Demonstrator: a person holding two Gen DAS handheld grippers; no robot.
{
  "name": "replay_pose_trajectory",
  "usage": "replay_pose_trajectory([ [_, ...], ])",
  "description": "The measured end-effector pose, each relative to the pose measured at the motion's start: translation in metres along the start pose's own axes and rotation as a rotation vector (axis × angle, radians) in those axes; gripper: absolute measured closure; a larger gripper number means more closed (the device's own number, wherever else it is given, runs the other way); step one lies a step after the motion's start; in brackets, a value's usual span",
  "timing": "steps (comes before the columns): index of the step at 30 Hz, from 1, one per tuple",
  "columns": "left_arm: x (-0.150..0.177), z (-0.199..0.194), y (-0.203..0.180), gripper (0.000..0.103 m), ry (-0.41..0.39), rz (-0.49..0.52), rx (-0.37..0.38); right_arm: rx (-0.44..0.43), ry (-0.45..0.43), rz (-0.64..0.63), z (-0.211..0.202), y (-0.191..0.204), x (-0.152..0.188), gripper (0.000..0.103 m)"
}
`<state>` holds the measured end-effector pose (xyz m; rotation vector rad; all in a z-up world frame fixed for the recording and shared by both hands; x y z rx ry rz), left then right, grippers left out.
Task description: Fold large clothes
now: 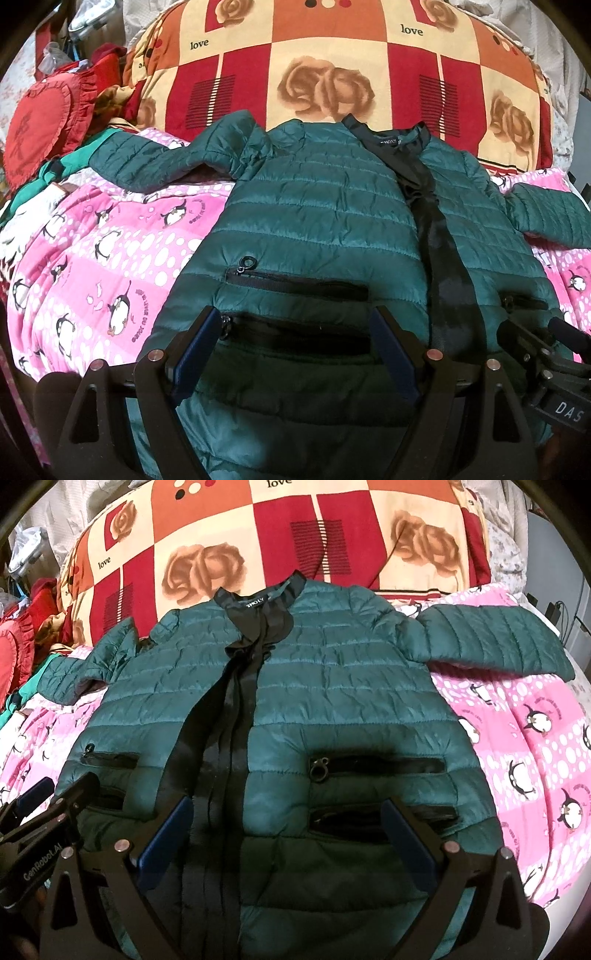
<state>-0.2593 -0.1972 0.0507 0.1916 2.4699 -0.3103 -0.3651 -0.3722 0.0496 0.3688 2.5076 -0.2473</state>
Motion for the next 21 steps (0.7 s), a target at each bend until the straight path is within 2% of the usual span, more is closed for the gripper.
replay_pose_trajectory([
  [21, -0.011, 0.012, -0.003, 0.049, 0.008, 0.005, -0.017, -0.003, 0.014, -0.001, 0.010, -0.001, -0.004, 0.000],
])
Point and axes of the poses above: each gripper's, at about its wrist camera, not at the fingertips, and z roughly the way its jaws point, y to its left, x to its underside, the point moved 6 cm from there along z, roughly the way its jaws point, and after that the axes turned 14 degrees about -z, right-handed, at the moved point
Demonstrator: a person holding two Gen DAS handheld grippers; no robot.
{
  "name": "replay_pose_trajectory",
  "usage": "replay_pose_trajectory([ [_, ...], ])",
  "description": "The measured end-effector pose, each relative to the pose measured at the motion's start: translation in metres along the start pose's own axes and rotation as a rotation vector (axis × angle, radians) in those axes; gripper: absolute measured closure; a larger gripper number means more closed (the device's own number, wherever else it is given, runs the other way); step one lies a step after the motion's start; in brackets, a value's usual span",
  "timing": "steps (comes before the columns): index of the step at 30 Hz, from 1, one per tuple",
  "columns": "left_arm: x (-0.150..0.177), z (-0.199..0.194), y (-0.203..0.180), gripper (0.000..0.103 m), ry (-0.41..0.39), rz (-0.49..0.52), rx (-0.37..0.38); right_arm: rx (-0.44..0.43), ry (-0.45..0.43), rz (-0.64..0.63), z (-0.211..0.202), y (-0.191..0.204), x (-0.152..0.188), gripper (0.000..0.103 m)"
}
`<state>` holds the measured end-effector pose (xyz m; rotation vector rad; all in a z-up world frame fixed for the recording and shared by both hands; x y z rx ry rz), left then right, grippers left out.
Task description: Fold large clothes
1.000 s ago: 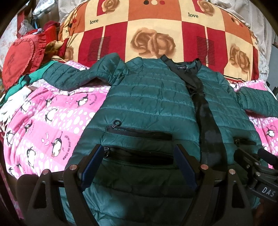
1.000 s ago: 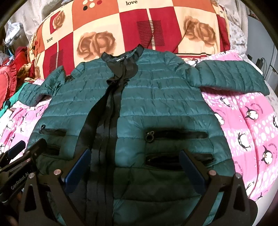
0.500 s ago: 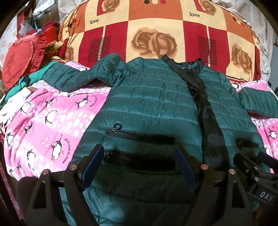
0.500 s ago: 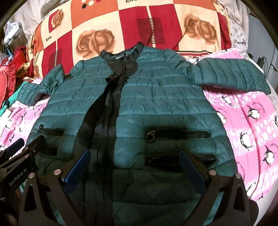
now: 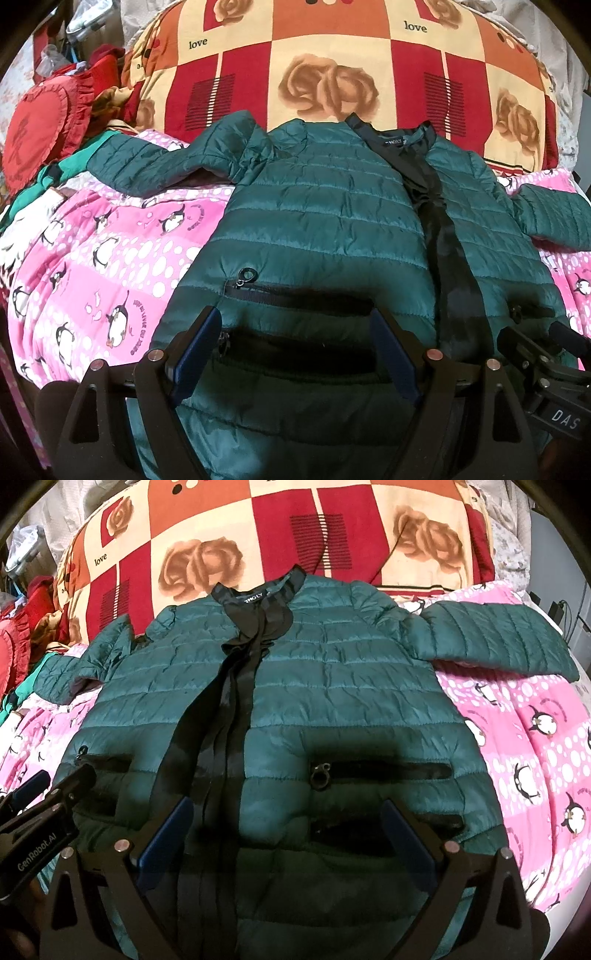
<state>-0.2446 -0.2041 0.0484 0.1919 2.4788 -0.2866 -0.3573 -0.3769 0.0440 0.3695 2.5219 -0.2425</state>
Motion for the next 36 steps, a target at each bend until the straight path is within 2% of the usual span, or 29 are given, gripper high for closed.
replay_pose_trajectory([
  [22, -0.008, 0.010, -0.006, 0.049, 0.009, 0.009, -0.006, -0.001, 0.003, -0.001, 0.013, 0.000, -0.015, 0.000],
  [36, -0.052, 0.018, -0.012, 0.049, -0.034, -0.008, -0.015, 0.016, -0.018, -0.021, 0.019, -0.007, -0.053, 0.000],
])
Point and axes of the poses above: each gripper's, at about its wrist camera, not at the fingertips, and z roughly the way its jaws point, y to its left, x to its underside, the point moved 6 cm from there along z, roughly the way its jaws point, and after that the axes turned 14 degrees about -z, right-handed, at the moved point
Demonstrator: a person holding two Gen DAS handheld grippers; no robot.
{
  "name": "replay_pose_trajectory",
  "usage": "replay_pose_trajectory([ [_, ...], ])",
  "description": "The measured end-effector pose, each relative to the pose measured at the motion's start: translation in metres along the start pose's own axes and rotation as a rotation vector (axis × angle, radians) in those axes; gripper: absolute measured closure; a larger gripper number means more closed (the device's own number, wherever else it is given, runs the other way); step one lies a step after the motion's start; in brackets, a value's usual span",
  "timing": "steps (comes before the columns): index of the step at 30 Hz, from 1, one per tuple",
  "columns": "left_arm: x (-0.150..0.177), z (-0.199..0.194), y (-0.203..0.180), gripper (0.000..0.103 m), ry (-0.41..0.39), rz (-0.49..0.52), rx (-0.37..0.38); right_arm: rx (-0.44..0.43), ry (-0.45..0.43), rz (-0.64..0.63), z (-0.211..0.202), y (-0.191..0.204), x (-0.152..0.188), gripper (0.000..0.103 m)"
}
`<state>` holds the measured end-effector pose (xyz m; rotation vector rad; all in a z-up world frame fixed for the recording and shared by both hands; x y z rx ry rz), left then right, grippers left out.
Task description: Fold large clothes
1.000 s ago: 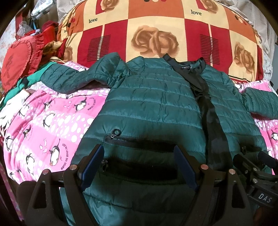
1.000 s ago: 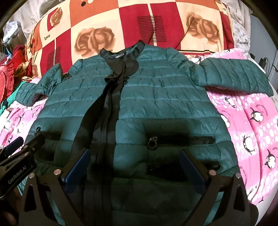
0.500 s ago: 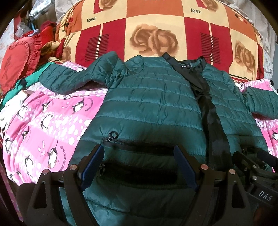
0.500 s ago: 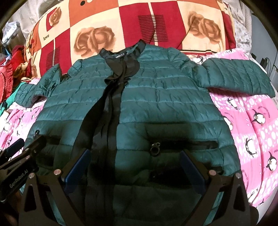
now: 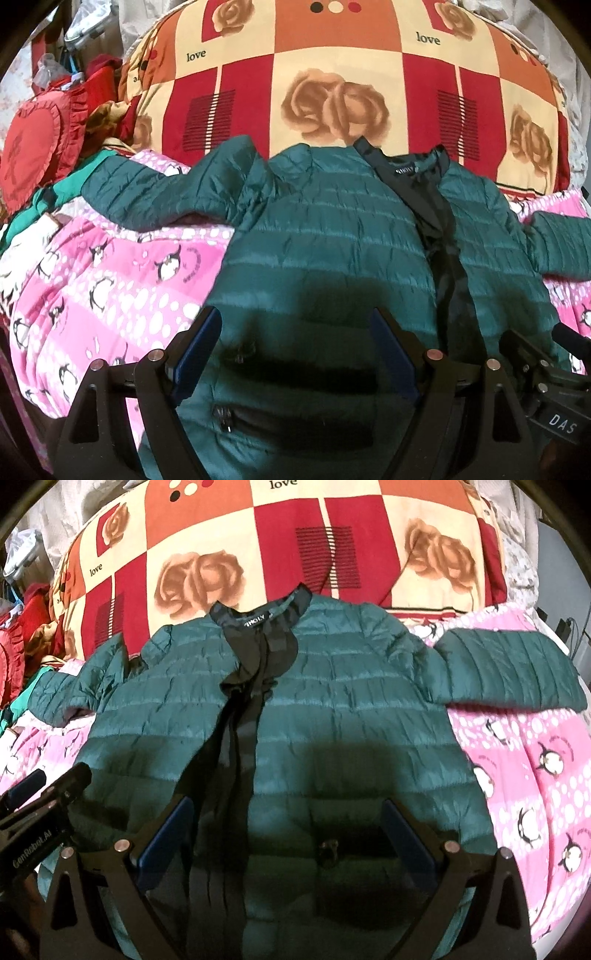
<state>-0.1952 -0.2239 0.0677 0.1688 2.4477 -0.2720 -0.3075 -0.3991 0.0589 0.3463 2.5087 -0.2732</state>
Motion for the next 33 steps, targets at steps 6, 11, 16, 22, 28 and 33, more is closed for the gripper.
replay_pose_trajectory([
  [6, -0.020, 0.015, 0.003, 0.049, 0.005, -0.022, -0.017, -0.002, -0.008, -0.010, 0.009, -0.002, -0.024, 0.000],
  [11, -0.037, 0.030, 0.007, 0.049, 0.004, -0.025, -0.033, -0.011, -0.007, -0.025, 0.020, -0.002, -0.048, 0.000],
  [16, -0.054, 0.048, 0.014, 0.049, 0.004, -0.039, -0.049, -0.043, -0.005, -0.019, 0.034, -0.001, -0.069, 0.000],
  [22, -0.076, 0.072, 0.028, 0.049, 0.012, -0.062, -0.083, -0.085, 0.019, -0.020, 0.058, 0.004, -0.094, 0.000],
  [28, -0.099, 0.090, 0.047, 0.049, -0.007, -0.086, -0.128, -0.115, 0.036, 0.012, 0.084, 0.008, -0.113, 0.000],
  [33, -0.113, 0.103, 0.058, 0.049, -0.018, -0.089, -0.156, -0.129, 0.043, 0.008, 0.104, 0.018, -0.129, 0.000],
])
Point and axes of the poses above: each gripper's, at about its wrist camera, not at the fingertips, and z roughly the way its jaws point, y to its left, x to its underside, the point moved 6 cm from there along z, roughly the way its jaws point, and after that the axes turned 14 degrees about -z, right-handed, at the moved point
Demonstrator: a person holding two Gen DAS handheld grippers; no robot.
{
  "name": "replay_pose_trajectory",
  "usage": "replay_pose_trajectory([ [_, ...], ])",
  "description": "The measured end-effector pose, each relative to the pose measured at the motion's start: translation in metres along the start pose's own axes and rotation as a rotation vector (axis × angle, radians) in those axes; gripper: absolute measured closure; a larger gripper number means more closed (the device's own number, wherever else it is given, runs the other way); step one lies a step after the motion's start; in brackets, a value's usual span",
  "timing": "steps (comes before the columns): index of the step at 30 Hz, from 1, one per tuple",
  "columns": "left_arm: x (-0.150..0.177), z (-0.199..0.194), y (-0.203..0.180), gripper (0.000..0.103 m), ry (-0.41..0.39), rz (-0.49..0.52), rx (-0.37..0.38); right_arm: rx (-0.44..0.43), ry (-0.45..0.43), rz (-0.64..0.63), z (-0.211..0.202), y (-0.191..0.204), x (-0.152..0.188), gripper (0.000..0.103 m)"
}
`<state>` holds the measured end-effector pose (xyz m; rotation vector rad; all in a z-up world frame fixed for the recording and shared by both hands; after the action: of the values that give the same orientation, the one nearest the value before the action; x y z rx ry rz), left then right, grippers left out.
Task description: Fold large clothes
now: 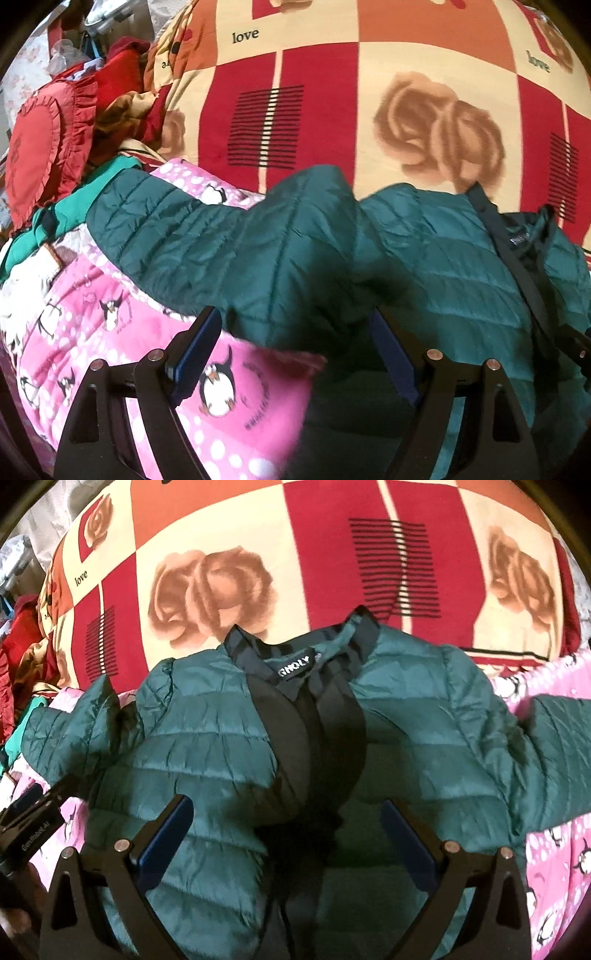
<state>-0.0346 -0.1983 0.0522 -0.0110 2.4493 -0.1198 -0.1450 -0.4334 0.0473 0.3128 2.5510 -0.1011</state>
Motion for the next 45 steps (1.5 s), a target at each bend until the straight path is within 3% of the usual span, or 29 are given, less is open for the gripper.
replay_pose_trajectory([
  [12, -0.026, 0.022, 0.017, 0.049, -0.017, -0.026, -0.012, -0.030, -0.007, 0.062, 0.028, 0.006, -0.012, 0.000],
  [16, -0.035, 0.027, 0.029, 0.049, 0.001, -0.056, 0.020, -0.038, 0.005, 0.074, 0.034, 0.006, -0.010, 0.000],
  [26, -0.060, 0.013, 0.059, 0.049, -0.022, -0.106, 0.046, -0.040, 0.004, 0.029, 0.030, 0.017, -0.010, 0.000],
  [38, -0.101, 0.070, 0.195, 0.049, -0.065, -0.346, -0.252, -0.045, 0.010, -0.013, 0.025, 0.026, -0.006, 0.000],
  [43, -0.122, 0.097, 0.229, 0.049, -0.095, -0.408, -0.323, -0.049, 0.022, -0.037, 0.027, 0.033, -0.002, 0.000],
  [45, -0.126, 0.111, 0.235, 0.058, -0.075, -0.425, -0.311, -0.053, 0.023, -0.049, 0.027, 0.037, -0.001, 0.000],
])
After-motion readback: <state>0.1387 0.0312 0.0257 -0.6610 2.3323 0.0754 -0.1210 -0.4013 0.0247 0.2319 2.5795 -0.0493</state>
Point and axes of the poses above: each gripper's, at about its wrist camera, not at the fingertips, and z roughly the way its jaws point, y to its left, x to its underside, the point moved 6 cm from there along z, roughly the way its jaws point, and after that the axes turned 14 degrees about -z, right-handed, at the moved point
